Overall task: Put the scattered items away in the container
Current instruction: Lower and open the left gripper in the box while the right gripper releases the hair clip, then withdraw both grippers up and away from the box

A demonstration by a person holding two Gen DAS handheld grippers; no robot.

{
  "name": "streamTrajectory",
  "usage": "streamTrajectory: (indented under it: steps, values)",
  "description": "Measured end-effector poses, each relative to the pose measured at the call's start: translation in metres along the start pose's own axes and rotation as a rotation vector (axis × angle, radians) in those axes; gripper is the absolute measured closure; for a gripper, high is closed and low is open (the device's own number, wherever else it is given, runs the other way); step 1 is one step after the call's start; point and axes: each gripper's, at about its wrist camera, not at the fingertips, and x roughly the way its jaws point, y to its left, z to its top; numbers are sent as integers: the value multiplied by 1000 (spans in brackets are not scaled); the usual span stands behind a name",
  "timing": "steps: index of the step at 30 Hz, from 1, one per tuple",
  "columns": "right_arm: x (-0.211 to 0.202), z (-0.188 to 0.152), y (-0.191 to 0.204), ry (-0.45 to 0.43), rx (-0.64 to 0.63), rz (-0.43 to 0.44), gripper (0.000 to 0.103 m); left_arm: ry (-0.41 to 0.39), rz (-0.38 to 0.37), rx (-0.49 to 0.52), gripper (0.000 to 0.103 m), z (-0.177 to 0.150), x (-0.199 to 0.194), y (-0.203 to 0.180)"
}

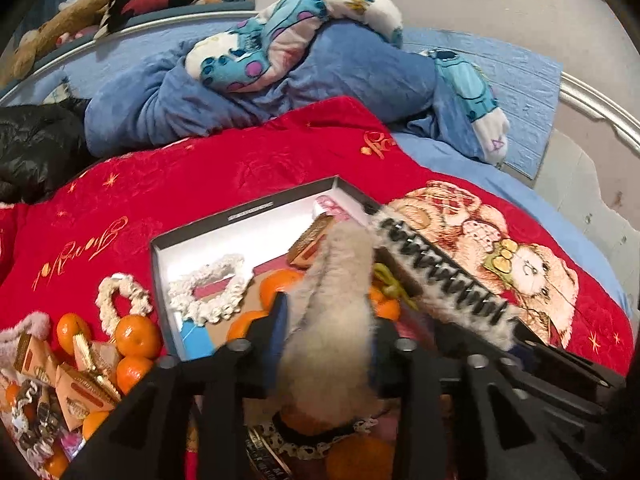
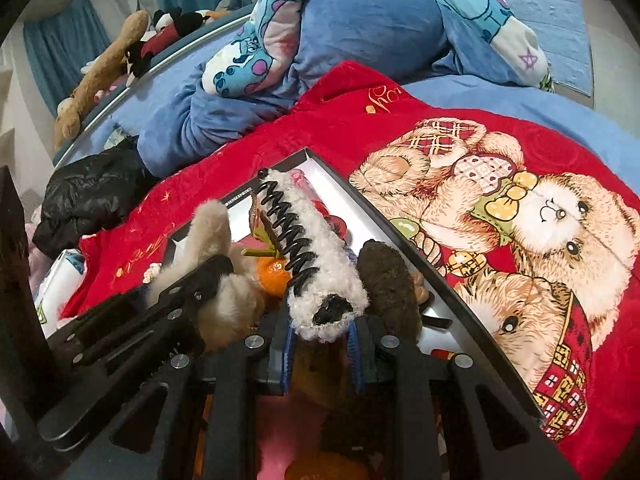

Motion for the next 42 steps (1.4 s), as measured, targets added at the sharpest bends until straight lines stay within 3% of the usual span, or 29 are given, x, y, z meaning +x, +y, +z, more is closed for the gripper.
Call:
streamTrajectory:
  steps: [1,4,8,10,12,18,25,30,36,42]
  values:
    - [-1,0,-1,3,6,0,78,10,11,-20,47,0,0,3]
    - [-4,1,-3,14,14,11,70,38,4,-95,31,1,1,17]
    - [-13,4,-1,6,10,46,49,43,-26,-126,27,3,-3,29]
    - [-23,8,5,-12,-17,-3,21,21,-16,-133,22,5,-12,34]
    - [-36,10,8,-74,-40,-22,0,-7,-14,-121,17,7,-24,34]
    - [-66,12,13,-156,-46,33,0,-81,-20,-83,12,28,-89,37]
    - [-96,10,37,-253,-114,24,0,-148,122,-6,5,25,-190,58]
    - [-113,2,52,-296,-104,15,0,-192,260,13,1,-5,-255,84]
    - [-122,-23,70,-316,-88,22,0,-239,306,-14,0,-64,-302,122]
    - [-122,-78,87,-276,-117,-55,0,-247,294,-41,0,-121,-300,158]
